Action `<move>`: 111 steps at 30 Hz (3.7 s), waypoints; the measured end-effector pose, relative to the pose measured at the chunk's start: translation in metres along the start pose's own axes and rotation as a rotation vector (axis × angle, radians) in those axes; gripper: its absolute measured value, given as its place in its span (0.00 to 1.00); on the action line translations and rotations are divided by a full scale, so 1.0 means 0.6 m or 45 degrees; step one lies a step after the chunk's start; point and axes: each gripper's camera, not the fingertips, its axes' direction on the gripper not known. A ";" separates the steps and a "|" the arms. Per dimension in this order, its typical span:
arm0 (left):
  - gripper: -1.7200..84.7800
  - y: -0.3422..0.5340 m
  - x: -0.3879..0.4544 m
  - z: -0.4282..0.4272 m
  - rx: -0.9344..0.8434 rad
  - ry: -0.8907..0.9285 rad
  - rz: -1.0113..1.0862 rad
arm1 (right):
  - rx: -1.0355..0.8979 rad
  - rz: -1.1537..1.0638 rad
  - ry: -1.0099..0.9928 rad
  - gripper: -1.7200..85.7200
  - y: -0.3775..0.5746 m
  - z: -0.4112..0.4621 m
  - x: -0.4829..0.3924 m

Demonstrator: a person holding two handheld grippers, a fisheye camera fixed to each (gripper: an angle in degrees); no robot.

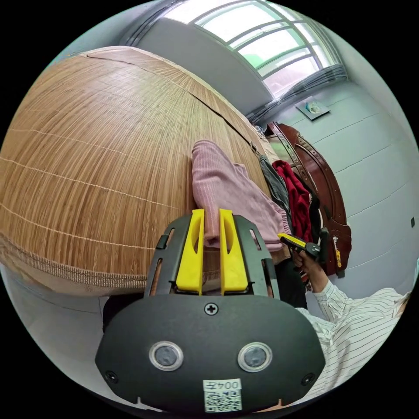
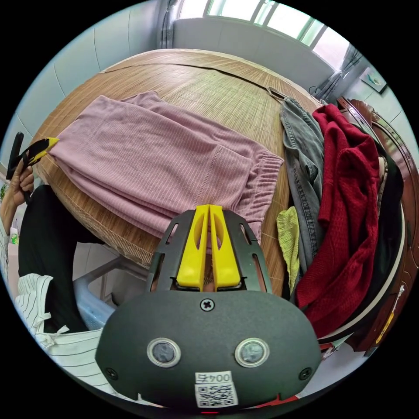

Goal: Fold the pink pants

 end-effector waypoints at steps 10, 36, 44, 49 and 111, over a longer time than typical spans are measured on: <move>0.09 0.022 0.184 0.033 0.071 -0.199 0.402 | 0.275 0.126 -0.329 0.02 -0.035 -0.099 0.088; 0.07 0.127 0.254 0.161 0.006 -0.428 0.454 | -0.287 -0.375 -0.795 0.07 -0.724 -0.048 -0.187; 0.06 0.130 0.262 0.163 0.020 -0.400 0.435 | 0.239 -0.571 -0.539 0.07 -0.626 -0.077 -0.216; 0.06 0.128 0.268 0.164 0.020 -0.396 0.433 | 0.105 -0.282 -0.890 0.13 -0.717 -0.056 -0.110; 0.15 -0.185 0.316 0.196 -0.069 -0.424 0.114 | 0.243 -0.383 -0.751 0.04 -0.512 -0.150 -0.119</move>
